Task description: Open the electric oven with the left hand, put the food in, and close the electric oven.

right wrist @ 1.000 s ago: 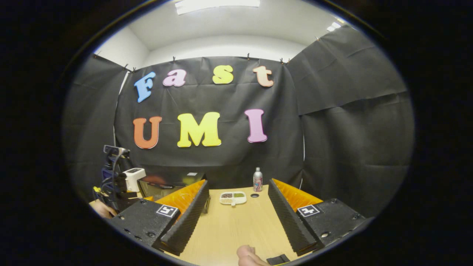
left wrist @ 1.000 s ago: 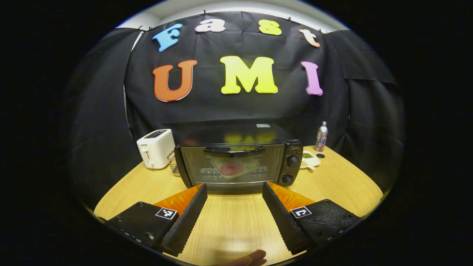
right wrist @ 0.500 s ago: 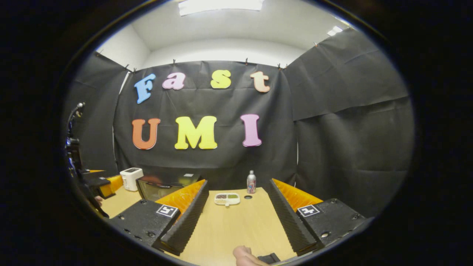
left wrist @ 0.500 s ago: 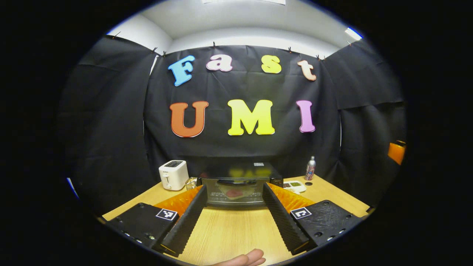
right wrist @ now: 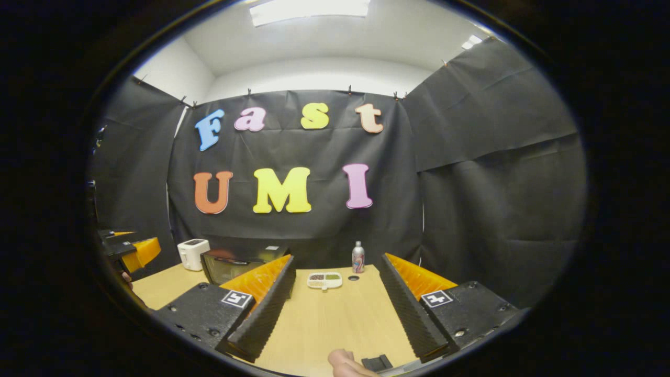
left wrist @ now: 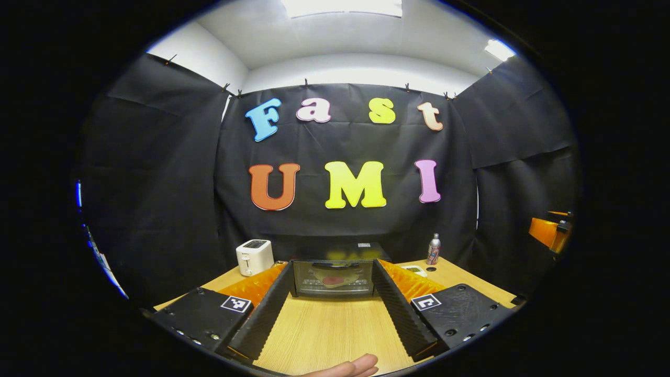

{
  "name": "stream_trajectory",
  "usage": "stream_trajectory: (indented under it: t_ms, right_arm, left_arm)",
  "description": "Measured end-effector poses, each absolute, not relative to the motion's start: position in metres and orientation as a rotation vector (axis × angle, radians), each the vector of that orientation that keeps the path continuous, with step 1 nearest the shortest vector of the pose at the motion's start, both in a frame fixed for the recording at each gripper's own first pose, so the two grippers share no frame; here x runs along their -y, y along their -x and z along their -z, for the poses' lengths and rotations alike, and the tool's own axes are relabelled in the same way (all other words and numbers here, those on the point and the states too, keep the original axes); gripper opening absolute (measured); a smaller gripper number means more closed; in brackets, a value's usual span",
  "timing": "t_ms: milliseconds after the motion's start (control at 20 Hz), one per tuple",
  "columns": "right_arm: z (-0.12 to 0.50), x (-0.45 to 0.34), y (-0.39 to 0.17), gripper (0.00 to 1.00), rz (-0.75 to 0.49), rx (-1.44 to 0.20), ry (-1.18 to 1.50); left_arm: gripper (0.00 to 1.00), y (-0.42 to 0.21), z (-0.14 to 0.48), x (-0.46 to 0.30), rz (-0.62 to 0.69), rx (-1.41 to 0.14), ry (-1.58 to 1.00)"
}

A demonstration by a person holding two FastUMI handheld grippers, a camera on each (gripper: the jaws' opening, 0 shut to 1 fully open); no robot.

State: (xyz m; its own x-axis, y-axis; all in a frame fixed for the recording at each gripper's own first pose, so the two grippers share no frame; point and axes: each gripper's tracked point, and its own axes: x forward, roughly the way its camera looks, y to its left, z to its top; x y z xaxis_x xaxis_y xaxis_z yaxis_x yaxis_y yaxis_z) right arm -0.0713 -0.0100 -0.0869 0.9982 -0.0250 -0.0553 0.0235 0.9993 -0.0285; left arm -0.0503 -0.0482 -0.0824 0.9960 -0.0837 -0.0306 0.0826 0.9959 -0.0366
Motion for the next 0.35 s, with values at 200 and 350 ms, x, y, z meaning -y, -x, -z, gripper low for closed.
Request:
stream_trajectory:
  t_ms: [200, 350]
  right_arm:
    - [0.0894, 0.0124, 0.0737, 1.0, 0.02, -0.061, 0.011]
    - [0.0924, 0.0194, 0.0714, 1.0, 0.028, -0.066, -0.012]
  left_arm:
    - [0.95, 0.0546, 0.0834, 0.0546, 0.106, -0.038, 0.039]
    - [0.95, 0.0521, 0.0896, 0.0548, 0.11, -0.05, 0.043]
